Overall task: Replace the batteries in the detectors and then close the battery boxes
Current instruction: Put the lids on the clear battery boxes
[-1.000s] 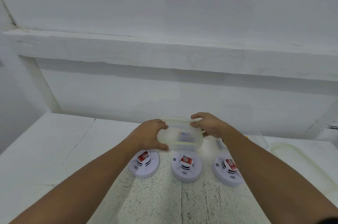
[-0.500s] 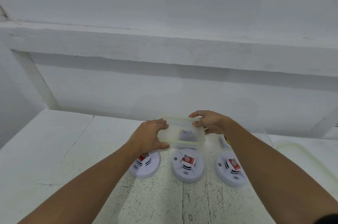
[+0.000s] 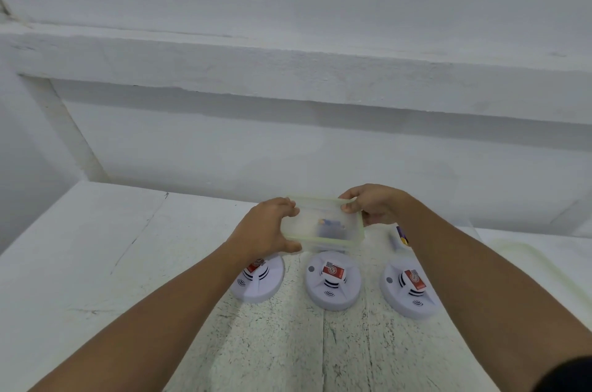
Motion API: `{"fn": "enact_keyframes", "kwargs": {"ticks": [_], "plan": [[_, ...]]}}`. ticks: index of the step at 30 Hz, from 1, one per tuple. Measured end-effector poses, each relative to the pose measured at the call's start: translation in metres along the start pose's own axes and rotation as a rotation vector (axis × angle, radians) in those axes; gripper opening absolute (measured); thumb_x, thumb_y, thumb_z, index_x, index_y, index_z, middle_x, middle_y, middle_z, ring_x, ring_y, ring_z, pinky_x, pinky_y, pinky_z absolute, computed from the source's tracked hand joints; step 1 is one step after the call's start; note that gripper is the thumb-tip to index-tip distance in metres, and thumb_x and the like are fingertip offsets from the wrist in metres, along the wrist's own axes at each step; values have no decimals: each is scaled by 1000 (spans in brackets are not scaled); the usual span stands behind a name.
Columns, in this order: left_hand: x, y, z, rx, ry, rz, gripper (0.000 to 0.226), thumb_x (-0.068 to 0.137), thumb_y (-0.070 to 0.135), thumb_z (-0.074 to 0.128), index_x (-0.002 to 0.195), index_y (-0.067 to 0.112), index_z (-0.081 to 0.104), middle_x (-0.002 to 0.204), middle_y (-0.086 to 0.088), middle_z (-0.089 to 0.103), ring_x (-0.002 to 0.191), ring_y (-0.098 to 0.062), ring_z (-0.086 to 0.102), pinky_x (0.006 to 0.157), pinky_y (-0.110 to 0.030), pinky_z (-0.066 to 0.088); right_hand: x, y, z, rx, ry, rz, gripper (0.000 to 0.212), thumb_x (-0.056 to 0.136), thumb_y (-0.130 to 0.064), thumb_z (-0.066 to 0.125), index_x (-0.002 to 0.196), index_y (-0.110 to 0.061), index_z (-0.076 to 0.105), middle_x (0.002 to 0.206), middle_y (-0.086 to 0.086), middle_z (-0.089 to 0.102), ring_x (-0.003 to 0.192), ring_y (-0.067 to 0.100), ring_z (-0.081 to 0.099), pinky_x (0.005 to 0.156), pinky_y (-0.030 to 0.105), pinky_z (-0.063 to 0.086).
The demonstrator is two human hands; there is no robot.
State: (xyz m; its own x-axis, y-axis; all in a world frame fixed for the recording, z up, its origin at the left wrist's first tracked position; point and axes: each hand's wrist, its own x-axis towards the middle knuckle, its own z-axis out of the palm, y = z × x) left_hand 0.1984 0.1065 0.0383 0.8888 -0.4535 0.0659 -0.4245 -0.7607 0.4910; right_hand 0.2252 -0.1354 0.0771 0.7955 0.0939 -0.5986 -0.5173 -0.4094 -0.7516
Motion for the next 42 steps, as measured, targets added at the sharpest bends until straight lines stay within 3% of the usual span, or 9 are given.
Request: {"fn": "enact_keyframes", "kwargs": {"ticks": [3,6,10,14,19,28,32,37,42], "plan": [[0,3,-6,25,-64,5,94,56,49,87,136,16,50,146,6,41,136,-9,35,110,-24,27,-2,2,8,-44,141,-44,15,90,0,58,105,-3,62,104,14,63,92,26,61,89,42,53],[-2,6,-15,13,-140,11,102,49,56,87,135,17,49,138,9,42,128,-10,40,103,-24,33,-10,3,20,-257,356,-126,37,88,-10,65,122,-2,55,114,14,57,105,28,57,90,37,50],[-1,10,-22,34,-135,38,82,65,66,72,128,16,52,128,6,48,117,-13,47,96,-26,39,-26,14,39,-517,570,-273,41,92,-16,57,130,-4,50,135,11,51,124,26,47,99,29,37],[0,15,-22,76,-106,46,64,78,66,59,119,17,54,126,2,49,113,-15,47,95,-33,42,-45,29,48,-448,683,-369,34,92,-11,53,125,-5,55,124,12,58,117,24,52,90,25,38],[10,31,-16,283,-23,11,55,85,68,47,112,21,58,120,0,56,115,-21,47,95,-42,39,-85,57,31,-347,801,-428,20,90,-14,56,107,-7,63,95,4,60,88,16,54,76,21,36],[36,134,50,235,50,217,38,90,47,54,114,18,58,111,-3,56,105,-23,51,89,-37,40,-155,153,-65,-224,1061,-255,14,86,-9,53,88,-5,67,87,5,66,81,22,60,74,31,50],[49,206,95,158,58,328,28,89,38,55,106,17,61,103,-3,57,99,-23,52,81,-33,39,-172,202,-108,-258,1060,-125,13,87,-10,53,87,-5,65,86,4,64,84,21,59,69,24,40],[66,298,163,43,-38,431,31,90,33,56,114,13,58,109,-6,56,104,-24,49,87,-34,40,-182,266,-158,-317,1016,70,23,87,-20,57,108,-11,62,109,12,58,104,28,53,80,29,41],[83,355,211,-8,-222,314,47,89,34,58,131,16,47,130,-9,45,121,-26,43,97,-35,39,-182,297,-183,-327,971,137,45,87,-35,59,125,-12,49,123,15,49,113,32,48,92,35,40]]}}
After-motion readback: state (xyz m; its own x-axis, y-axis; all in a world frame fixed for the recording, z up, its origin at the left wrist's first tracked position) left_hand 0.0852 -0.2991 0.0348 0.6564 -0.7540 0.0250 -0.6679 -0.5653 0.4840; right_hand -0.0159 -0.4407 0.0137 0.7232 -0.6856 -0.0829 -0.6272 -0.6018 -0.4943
